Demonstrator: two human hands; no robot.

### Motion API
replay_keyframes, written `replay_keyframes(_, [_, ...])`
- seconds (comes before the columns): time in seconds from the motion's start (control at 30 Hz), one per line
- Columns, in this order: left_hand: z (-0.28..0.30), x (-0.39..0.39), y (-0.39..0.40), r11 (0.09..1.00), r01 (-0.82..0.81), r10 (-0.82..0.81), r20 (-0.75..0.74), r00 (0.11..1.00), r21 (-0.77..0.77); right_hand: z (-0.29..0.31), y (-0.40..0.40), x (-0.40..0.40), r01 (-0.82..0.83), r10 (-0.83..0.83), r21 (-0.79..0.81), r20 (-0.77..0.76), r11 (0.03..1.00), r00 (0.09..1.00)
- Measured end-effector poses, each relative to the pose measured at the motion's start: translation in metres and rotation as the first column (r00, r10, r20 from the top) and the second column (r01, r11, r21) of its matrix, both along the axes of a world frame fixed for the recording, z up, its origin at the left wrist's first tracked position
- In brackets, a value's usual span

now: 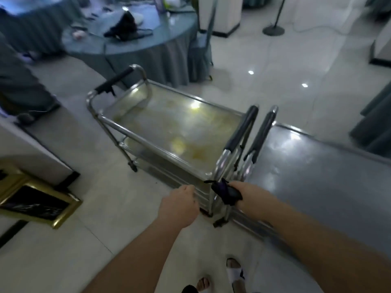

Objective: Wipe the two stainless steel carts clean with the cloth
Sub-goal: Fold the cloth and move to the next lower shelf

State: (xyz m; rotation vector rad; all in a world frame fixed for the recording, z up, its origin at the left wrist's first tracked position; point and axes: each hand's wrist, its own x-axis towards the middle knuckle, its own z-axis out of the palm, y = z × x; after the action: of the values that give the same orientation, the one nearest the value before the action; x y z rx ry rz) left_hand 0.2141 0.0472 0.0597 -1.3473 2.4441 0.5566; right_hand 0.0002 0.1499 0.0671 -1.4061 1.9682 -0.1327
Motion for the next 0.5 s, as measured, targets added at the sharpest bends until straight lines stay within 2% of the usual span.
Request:
replay_keyframes(0.27, [0.084, 0.006, -0.059, 0.951, -0.234, 0.218, -0.097, 0.971, -0.202, 0.068, -0.098, -0.016, -0.203, 0.192, -0.221, -0.071, 0.954, 0.979])
replay_keyframes(0.5, [0.109, 0.041, -0.080, 0.874, -0.429, 0.418, -0.098, 0.903, -0.228, 0.108, -0.169, 0.017, -0.404, 0.372, -0.251, -0.169, 0.880, 0.913])
